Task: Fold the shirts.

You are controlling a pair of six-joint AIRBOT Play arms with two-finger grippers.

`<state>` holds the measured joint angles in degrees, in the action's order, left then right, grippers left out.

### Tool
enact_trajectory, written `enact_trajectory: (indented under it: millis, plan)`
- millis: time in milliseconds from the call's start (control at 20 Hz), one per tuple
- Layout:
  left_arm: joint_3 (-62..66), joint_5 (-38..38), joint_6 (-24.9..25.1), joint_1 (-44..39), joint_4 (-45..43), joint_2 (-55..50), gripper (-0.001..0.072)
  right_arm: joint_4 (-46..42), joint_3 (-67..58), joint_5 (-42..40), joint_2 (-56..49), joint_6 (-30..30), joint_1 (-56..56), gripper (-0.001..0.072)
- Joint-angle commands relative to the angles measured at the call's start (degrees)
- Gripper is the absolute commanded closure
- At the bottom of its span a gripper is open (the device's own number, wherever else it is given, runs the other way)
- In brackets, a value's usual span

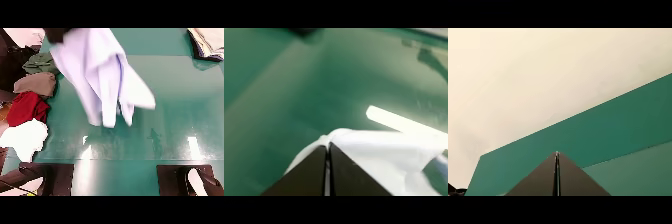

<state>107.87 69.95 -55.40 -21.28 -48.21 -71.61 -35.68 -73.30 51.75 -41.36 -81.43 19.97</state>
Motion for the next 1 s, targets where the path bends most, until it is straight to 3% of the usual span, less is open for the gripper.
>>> enact_trajectory:
  millis: [0, 150, 200, 250, 300, 400, 600, 800, 950]
  plan:
    - [-11.1, 0.1, -0.7, -4.2, -5.0, -2.4, 0.0683, 0.1, 0.0, 3.3, 0.6, 0.1, 0.0, 0.0692]
    - [-18.3, -5.1, -6.0, -3.5, -5.8, -8.8, 0.0682, 0.1, 0.0, 5.5, 0.6, 0.1, 0.0, 0.0692]
    - [-18.1, -5.2, -8.5, -2.7, -5.8, -11.2, 0.0520, 0.0, 0.0, 5.9, 0.6, 0.1, 0.0, 0.0692]
    - [-17.8, -5.7, -10.8, -1.6, -5.8, -12.5, 0.0138, 0.0, 0.0, 6.1, 0.6, 0.1, 0.0, 0.0692]
    - [-17.8, -6.2, -14.2, 0.0, -5.8, -12.8, -0.0013, 0.0, 0.0, 6.4, 0.6, 0.1, 0.0, 0.0692]
    - [-16.0, -2.4, -16.3, 4.5, -5.8, -12.2, 0.0060, -0.1, 0.0, 6.3, 0.4, 0.1, 0.0, 0.0692]
    - [-16.7, 8.2, -19.8, 14.8, -5.8, -7.5, 0.0061, -0.3, 0.0, 7.5, -0.7, 0.2, -0.1, 0.0692]
    - [-37.9, 5.2, -19.0, 14.7, -4.3, 0.9, 0.0061, -0.4, 0.0, 9.1, -3.3, 0.5, -2.0, 0.0692]
    - [-55.2, -4.4, -15.6, 11.3, 4.2, 2.4, 0.0060, -0.4, 0.0, 9.9, -6.1, 0.5, -5.3, 0.0692]
